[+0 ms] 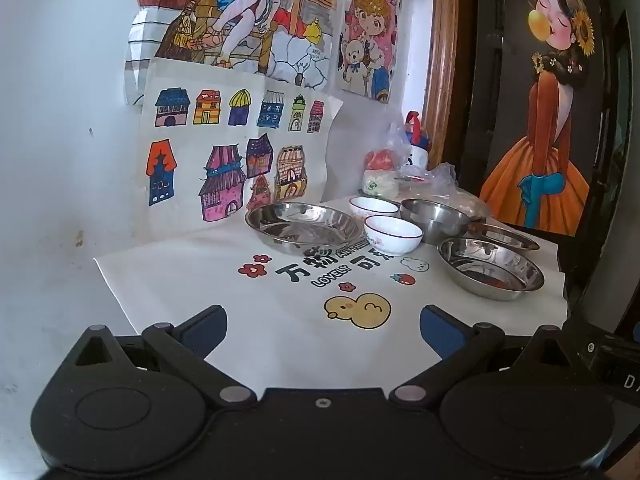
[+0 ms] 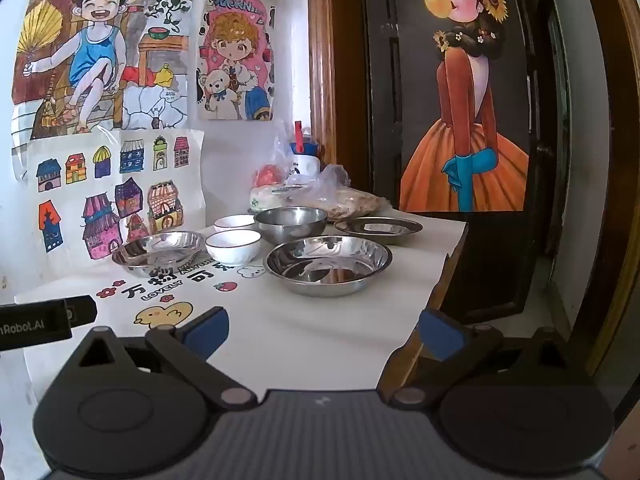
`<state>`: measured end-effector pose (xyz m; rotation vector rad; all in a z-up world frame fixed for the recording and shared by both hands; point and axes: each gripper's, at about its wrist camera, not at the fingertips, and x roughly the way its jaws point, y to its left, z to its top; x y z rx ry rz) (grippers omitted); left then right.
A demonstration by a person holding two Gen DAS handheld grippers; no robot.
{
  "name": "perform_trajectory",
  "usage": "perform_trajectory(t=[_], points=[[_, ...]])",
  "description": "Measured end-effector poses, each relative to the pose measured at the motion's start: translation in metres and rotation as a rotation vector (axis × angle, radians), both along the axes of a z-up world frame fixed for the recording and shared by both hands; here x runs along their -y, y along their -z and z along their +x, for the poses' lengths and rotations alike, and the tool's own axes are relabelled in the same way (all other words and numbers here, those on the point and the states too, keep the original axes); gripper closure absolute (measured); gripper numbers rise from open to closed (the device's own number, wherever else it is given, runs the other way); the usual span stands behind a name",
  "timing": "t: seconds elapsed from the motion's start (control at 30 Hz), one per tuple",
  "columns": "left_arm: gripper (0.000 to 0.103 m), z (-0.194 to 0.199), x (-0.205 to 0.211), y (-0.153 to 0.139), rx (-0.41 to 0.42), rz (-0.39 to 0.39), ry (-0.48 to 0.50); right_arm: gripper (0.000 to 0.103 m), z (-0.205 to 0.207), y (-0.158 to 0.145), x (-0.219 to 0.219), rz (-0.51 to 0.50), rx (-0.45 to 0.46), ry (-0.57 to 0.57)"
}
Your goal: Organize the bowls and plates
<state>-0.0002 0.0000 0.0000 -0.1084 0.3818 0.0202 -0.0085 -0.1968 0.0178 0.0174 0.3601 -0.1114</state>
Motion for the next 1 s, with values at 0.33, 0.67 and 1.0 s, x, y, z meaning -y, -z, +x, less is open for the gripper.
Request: perform_trajectory(t=[0.33,0.67,1.0], points=[[0.001,0.0019,0.0023,0.0062,-0.003,0.005,-0.004,0.0,0.0036,0.0027,0.0002,-0.001,-0.008,0.001],[0.001,0.0032,0.0005,0.0067,-0.012,0.006,-0.004,0.0,0.0032,0.0006,-0.0007,0.001,-0.013,0.003],[0.001,0.0056,-0.0014,0.0062,-0.012,0.006,-0.004,0.0,0.0046,-0.0004,0.0024,0.005,-0.011,0.008]])
